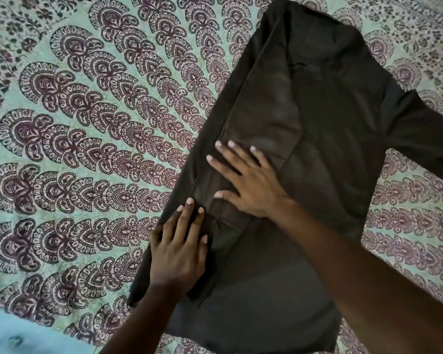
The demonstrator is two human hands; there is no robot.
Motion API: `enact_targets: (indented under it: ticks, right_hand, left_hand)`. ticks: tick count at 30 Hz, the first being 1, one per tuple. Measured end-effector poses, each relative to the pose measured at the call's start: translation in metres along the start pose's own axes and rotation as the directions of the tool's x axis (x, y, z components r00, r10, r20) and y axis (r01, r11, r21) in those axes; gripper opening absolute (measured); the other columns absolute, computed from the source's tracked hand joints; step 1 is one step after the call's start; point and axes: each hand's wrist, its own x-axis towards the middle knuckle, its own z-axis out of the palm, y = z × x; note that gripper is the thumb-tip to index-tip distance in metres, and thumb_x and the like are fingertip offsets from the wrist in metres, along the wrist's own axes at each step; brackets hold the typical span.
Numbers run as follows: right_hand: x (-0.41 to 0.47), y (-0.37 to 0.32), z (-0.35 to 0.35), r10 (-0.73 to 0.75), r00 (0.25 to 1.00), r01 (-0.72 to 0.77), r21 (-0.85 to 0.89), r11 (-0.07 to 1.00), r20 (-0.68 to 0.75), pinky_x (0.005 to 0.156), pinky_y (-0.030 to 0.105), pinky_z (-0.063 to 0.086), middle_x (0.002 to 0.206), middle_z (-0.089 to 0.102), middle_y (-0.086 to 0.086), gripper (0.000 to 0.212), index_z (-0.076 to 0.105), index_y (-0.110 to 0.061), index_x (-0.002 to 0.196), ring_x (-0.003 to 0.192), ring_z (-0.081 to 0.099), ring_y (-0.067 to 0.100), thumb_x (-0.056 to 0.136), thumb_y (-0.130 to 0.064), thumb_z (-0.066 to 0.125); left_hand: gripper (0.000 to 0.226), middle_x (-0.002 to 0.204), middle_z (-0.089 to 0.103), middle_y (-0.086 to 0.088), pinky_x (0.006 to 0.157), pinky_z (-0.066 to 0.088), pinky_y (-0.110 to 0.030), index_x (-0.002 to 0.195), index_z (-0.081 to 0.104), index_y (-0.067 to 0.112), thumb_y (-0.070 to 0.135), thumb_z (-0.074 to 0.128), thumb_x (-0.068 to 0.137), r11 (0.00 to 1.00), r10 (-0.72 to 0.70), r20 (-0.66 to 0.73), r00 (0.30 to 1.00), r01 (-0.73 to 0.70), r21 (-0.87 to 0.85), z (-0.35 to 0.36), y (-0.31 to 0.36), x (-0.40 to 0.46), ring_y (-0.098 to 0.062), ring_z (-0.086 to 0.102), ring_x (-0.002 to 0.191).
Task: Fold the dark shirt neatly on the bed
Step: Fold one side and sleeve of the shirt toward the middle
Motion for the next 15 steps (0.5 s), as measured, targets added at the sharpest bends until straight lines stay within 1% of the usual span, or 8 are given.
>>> enact_targets:
  ticks: [3,6,8,10,12,13,14,15]
  right_hand:
    - [0.035,0.043,-0.009,0.026,0.999,-0.024,-0.063,0.998,0.038,0.124,0.056,0.019,0.175,0.005,-0.006,0.077,0.01,-0.046,0.163,0.161,0.008,0.018,0.095,-0.081,0.02]
    - [0.057,0.071,-0.021,0.048,0.996,-0.043,-0.065,0.997,0.077,0.124,0.058,0.019,0.175,0.004,-0.007,0.077,0.009,-0.046,0.163,0.161,0.008,0.022,0.095,-0.081,0.017]
    - [0.059,0.069,-0.031,0.059,0.995,-0.055,-0.051,0.997,0.079,0.125,0.058,0.017,0.175,0.004,-0.004,0.079,0.009,-0.041,0.165,0.161,0.008,0.027,0.096,-0.079,0.019]
    - [0.05,0.055,-0.036,0.074,0.997,-0.073,-0.032,0.997,0.02,0.127,0.056,0.017,0.175,0.007,0.001,0.081,0.014,-0.032,0.166,0.161,0.009,0.027,0.098,-0.076,0.023]
    - [0.033,0.039,-0.034,0.096,0.995,-0.095,0.05,0.994,-0.028,0.127,0.053,0.02,0.175,0.011,0.004,0.079,0.022,-0.023,0.165,0.161,0.01,0.026,0.102,-0.07,0.025]
    - [0.023,0.035,-0.029,0.1,0.995,-0.096,0.111,0.989,-0.03,0.127,0.052,0.022,0.174,0.012,0.005,0.077,0.026,-0.021,0.164,0.161,0.01,0.026,0.103,-0.067,0.025]
    - [0.015,0.033,-0.023,0.088,0.996,-0.084,0.152,0.985,-0.02,0.126,0.051,0.024,0.174,0.012,0.005,0.073,0.028,-0.02,0.163,0.161,0.009,0.025,0.105,-0.064,0.025]
    - [0.009,0.033,-0.018,0.066,0.998,-0.065,0.15,0.987,-0.006,0.126,0.05,0.024,0.174,0.011,0.003,0.07,0.028,-0.021,0.163,0.161,0.008,0.024,0.106,-0.061,0.025]
  left_hand:
    - [0.056,0.165,0.041,-0.005,0.101,0.039,-0.056,0.148,0.056,0.02,0.042,0.048,0.097,1.0,-0.009,0.011,1.0,0.009,0.009,0.001,0.0,0.0,-0.029,0.045,0.141]
    - [0.056,0.166,0.039,-0.005,0.101,0.04,-0.056,0.148,0.054,0.02,0.042,0.048,0.097,1.0,-0.005,0.038,0.999,0.005,0.007,-0.001,0.001,0.001,-0.029,0.046,0.142]
    - [0.059,0.165,0.039,-0.006,0.102,0.038,-0.054,0.146,0.056,0.019,0.043,0.052,0.092,1.0,-0.007,0.06,0.998,0.008,-0.02,-0.006,0.002,0.001,-0.03,0.046,0.14]
    - [0.07,0.164,0.037,-0.008,0.103,0.037,-0.055,0.143,0.057,0.018,0.042,0.062,0.078,0.997,-0.028,0.068,0.997,0.033,-0.073,-0.016,0.006,0.006,-0.033,0.046,0.138]
    - [0.082,0.165,0.033,-0.011,0.106,0.034,-0.055,0.144,0.056,0.018,0.037,0.07,0.065,0.989,-0.036,0.035,0.999,0.041,-0.145,-0.025,0.013,0.019,-0.034,0.043,0.14]
    - [0.084,0.166,0.031,-0.011,0.109,0.033,-0.054,0.147,0.054,0.017,0.035,0.071,0.067,0.986,-0.004,0.008,1.0,0.005,-0.164,-0.028,0.017,0.03,-0.033,0.04,0.144]
    - [0.083,0.168,0.029,-0.009,0.112,0.032,-0.052,0.151,0.05,0.016,0.036,0.07,0.073,0.984,0.045,-0.004,0.999,-0.045,-0.17,-0.029,0.022,0.042,-0.031,0.036,0.149]
    - [0.081,0.171,0.025,-0.007,0.115,0.031,-0.051,0.156,0.043,0.015,0.038,0.067,0.082,0.982,0.093,0.008,0.996,-0.09,-0.169,-0.026,0.026,0.053,-0.028,0.03,0.155]
